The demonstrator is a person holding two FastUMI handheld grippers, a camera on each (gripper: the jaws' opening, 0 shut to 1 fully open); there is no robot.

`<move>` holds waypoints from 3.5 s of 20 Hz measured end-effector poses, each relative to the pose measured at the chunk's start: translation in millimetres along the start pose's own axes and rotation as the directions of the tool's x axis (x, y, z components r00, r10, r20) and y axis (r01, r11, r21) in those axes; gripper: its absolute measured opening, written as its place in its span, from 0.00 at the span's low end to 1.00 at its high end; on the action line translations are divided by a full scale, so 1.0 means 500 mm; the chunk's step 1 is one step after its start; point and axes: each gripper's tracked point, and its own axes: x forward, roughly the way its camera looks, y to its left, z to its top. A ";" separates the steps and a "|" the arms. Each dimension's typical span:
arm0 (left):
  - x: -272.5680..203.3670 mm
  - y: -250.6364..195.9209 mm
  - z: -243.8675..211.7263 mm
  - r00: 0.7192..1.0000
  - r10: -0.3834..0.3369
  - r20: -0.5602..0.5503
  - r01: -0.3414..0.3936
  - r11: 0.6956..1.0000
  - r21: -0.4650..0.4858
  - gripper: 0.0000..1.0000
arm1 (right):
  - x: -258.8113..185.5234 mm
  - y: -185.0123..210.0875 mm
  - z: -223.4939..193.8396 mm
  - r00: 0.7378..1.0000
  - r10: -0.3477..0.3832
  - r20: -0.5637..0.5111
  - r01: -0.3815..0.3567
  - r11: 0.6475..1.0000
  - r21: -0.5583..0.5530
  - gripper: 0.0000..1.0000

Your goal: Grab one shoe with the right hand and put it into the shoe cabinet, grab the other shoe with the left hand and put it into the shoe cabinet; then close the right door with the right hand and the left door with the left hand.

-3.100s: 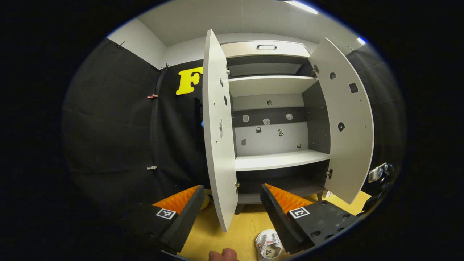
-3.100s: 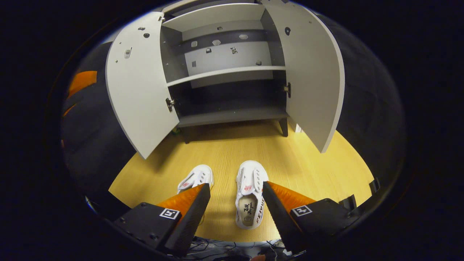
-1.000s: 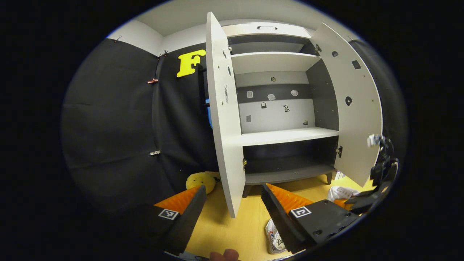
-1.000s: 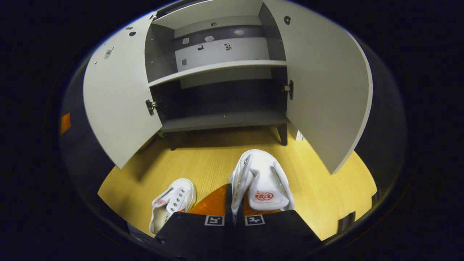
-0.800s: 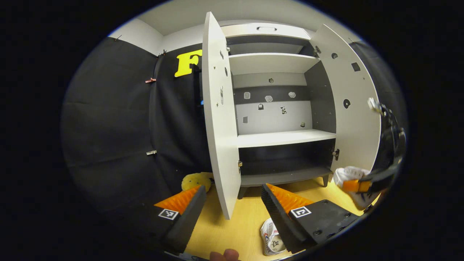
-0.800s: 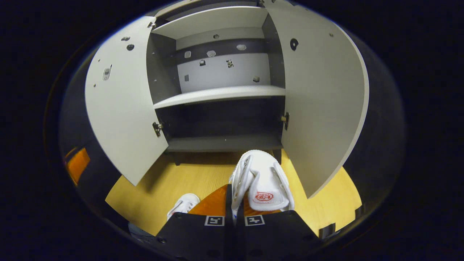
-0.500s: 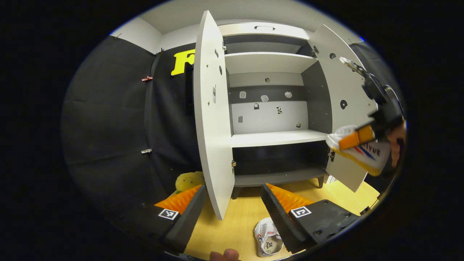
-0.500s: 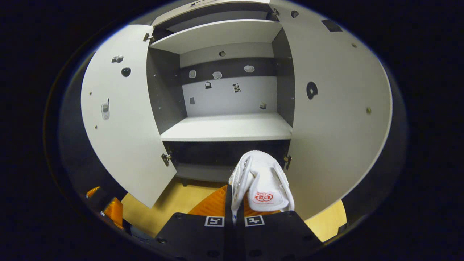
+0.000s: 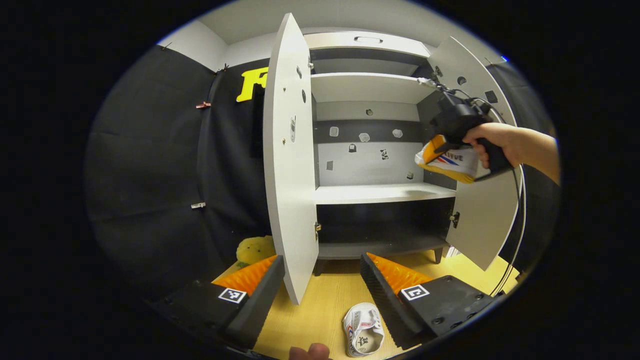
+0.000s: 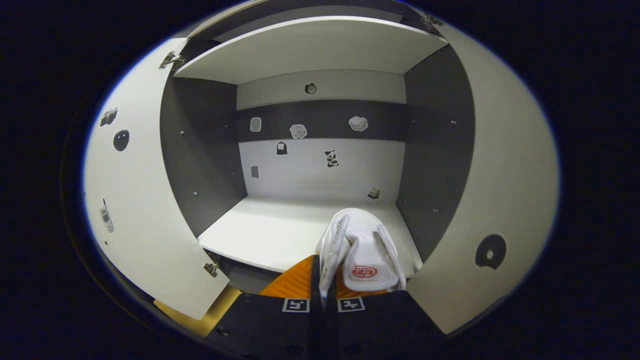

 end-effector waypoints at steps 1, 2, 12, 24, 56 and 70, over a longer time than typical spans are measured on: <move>0.001 0.000 -0.004 1.000 0.001 -0.003 -0.001 1.000 -0.002 0.96 | 0.033 -0.001 0.011 1.000 -0.003 -0.002 0.003 1.000 -0.013 0.05; 0.003 0.001 -0.006 1.000 0.003 -0.006 -0.003 1.000 -0.002 0.96 | 0.064 0.000 0.020 1.000 -0.004 -0.005 0.004 1.000 -0.027 0.05; 0.022 0.016 -0.018 0.998 0.052 -0.031 -0.052 0.999 -0.001 0.96 | 0.322 -0.021 -0.009 0.992 -0.066 -0.109 0.051 0.990 -0.133 0.05; 0.018 0.023 -0.030 0.996 0.070 -0.047 -0.071 0.997 -0.006 0.96 | 0.370 -0.044 -0.056 0.974 -0.131 -0.186 0.101 0.982 -0.162 0.22; -0.029 -0.105 -0.455 0.905 -0.223 -0.362 0.245 0.969 0.015 0.91 | -0.429 0.075 -0.090 0.935 0.047 0.351 -0.022 0.997 -0.076 0.98; 0.149 -0.165 -0.579 0.901 -0.212 -0.379 0.259 0.963 0.076 0.42 | -0.496 -0.030 -0.127 0.945 -0.042 0.324 0.057 0.998 -0.038 0.98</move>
